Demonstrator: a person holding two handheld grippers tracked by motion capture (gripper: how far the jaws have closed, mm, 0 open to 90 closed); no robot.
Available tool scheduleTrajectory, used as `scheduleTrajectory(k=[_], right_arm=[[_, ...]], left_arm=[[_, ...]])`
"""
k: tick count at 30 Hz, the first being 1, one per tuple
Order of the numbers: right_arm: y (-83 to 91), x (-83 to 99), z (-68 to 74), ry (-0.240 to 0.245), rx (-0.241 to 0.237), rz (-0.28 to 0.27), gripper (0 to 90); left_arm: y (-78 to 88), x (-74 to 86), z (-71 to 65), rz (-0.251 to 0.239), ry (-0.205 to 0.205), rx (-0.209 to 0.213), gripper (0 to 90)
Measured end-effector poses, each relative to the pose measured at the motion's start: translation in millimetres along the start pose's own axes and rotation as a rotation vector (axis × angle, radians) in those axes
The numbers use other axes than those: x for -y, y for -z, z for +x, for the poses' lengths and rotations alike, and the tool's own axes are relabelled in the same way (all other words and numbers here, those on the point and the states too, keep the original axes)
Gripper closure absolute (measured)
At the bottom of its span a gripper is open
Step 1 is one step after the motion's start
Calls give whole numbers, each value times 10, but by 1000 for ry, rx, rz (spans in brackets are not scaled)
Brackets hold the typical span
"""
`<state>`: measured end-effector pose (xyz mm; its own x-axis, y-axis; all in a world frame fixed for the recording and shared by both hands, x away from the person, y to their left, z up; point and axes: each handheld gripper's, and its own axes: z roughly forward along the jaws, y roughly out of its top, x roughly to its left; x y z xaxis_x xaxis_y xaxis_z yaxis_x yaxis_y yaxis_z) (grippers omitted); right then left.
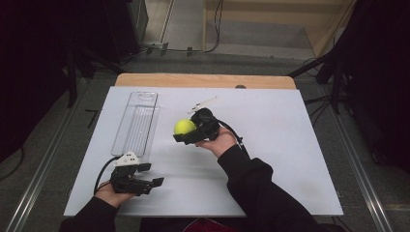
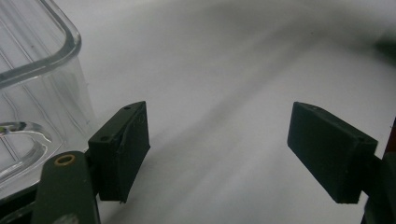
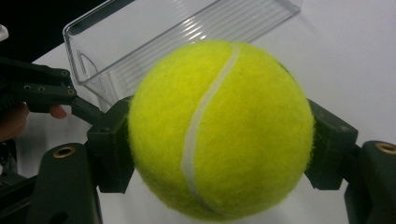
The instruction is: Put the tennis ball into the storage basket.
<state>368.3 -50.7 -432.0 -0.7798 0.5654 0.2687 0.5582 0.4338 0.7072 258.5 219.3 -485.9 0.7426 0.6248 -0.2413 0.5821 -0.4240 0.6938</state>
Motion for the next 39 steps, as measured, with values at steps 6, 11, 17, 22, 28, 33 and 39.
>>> scheduleTrajectory(k=[6, 11, 17, 22, 28, 33, 39], right_arm=[[-51, -83, 17, -3, -9, -7, 233], [-81, -133, 31, 6, -11, -9, 233], [-146, -198, 36, 5, -17, -2, 233], [-191, -266, 63, 7, -23, 0, 233], [-223, -352, 79, 11, -25, 0, 233], [-232, -419, 75, 14, -25, 1, 233], [-254, -509, 84, 8, -28, -2, 233]], left_arm=[[2, 1, 0, 3, -4, -1, 216], [1, -2, -2, 1, -8, 0, 216], [1, -4, -12, -4, -17, -3, 217], [-2, -1, -17, -15, -27, -6, 218], [-2, -1, -23, -32, -49, -8, 218], [-6, 3, -29, -39, -62, -9, 220], [-5, 1, -28, -44, -64, -8, 220]])
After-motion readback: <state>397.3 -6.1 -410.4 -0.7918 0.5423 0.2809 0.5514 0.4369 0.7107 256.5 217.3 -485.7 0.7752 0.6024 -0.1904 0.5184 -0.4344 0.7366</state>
